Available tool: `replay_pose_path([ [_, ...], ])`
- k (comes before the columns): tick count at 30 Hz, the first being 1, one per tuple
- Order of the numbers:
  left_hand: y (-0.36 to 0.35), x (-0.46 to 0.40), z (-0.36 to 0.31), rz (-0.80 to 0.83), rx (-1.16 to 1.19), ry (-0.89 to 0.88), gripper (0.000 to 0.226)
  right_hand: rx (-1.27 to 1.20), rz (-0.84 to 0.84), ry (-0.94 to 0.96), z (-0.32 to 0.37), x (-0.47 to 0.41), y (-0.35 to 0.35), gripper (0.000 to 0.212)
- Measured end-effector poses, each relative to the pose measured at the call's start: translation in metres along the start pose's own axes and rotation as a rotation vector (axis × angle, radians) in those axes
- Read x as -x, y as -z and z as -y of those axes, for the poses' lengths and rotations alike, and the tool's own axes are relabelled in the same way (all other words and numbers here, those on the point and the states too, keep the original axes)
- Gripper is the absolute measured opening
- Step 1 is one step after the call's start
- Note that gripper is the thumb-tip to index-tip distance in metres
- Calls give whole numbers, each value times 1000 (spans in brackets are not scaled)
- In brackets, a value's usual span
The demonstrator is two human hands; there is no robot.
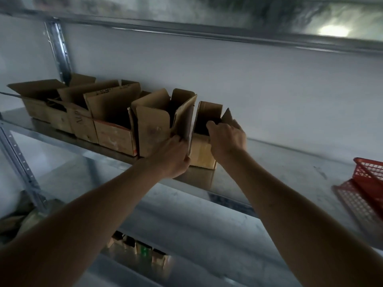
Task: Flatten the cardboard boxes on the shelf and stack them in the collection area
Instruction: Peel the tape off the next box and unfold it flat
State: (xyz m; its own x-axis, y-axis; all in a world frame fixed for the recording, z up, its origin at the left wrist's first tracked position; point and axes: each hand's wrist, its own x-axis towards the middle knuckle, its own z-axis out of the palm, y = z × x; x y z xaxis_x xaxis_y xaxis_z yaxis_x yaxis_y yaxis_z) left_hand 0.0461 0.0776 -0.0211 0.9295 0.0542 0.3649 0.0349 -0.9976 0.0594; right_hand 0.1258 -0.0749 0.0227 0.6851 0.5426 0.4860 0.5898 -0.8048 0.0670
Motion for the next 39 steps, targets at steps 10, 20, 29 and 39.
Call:
replay_pose_path([
  [10,-28,-28,-43,200,207,-2,54,8,175,-25,-70,29,4,76],
  [20,-37,-56,-96,-106,804,58,55,-985,206,-246,-116,72,-7,100],
  [29,17,-65,-135,-438,755,-173,58,-1958,-113,-531,-92,90,-16,99],
  [39,39,-73,-184,-398,569,-380,47,-2334,-206,-851,-106,110,7,49],
])
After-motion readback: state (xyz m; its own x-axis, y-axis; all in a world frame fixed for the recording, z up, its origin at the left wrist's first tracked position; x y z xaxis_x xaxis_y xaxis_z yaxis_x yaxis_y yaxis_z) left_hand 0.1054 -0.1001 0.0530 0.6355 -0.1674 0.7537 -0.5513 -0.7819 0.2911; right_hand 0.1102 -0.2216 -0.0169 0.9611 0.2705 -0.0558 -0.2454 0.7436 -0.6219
